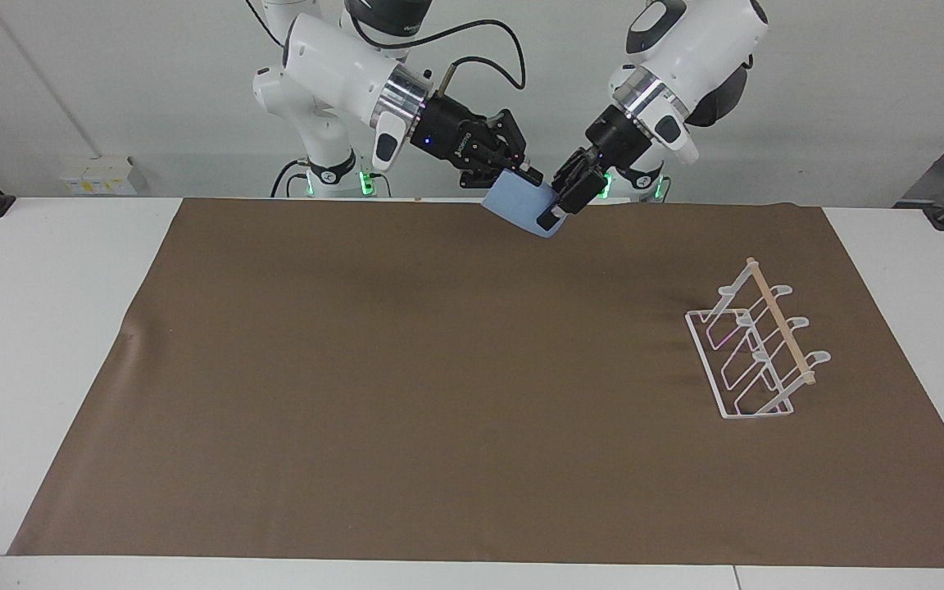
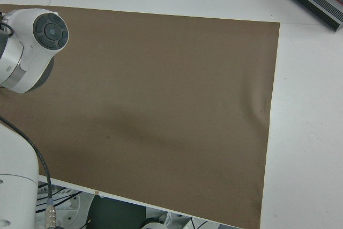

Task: Hang cup on cup holder
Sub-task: 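Close the left gripper on the cup bottom held by the right gripper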

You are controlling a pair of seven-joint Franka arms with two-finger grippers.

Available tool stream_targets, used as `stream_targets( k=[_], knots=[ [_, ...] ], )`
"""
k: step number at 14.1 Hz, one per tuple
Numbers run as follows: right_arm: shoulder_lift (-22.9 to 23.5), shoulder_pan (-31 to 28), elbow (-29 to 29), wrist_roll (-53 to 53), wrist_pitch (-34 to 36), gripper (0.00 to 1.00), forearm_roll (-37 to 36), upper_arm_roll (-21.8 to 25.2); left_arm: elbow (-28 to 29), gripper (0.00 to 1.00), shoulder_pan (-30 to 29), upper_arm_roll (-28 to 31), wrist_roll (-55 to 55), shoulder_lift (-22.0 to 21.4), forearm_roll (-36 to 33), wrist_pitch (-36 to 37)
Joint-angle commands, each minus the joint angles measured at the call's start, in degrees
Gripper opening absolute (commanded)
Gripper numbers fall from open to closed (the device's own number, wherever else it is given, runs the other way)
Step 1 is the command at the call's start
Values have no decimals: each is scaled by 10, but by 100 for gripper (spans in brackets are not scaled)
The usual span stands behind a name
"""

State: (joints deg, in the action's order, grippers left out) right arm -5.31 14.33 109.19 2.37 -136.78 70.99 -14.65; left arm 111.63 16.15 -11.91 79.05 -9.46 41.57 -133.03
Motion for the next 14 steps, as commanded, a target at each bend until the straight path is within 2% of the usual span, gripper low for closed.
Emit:
stream_targets(
  k=[1,3,4,5,6,12,14],
  knots=[
    [-15,-3,14,11,-4,0,17,-2,3,0,2,6,7,-2,-4,1],
    [-15,-3,14,14,-5,0,17,-2,4,0,1,6,7,-2,-4,1],
    [-15,-3,14,16,-5,11,13,-2,4,0,1,6,6,-2,-4,1],
    [-15,-4,14,18,-6,74,10,-2,5,0,1,6,6,-3,-4,1],
    [-15,-3,14,25,-6,100,10,-2,6,0,0,6,6,-3,-4,1],
    [-13,-3,14,25,-7,100,6,-1,10,0,-15,8,1,-5,-5,7],
    [-10,-4,12,21,-7,100,-35,-1,10,0,-24,8,-10,-4,-7,8]
  ],
)
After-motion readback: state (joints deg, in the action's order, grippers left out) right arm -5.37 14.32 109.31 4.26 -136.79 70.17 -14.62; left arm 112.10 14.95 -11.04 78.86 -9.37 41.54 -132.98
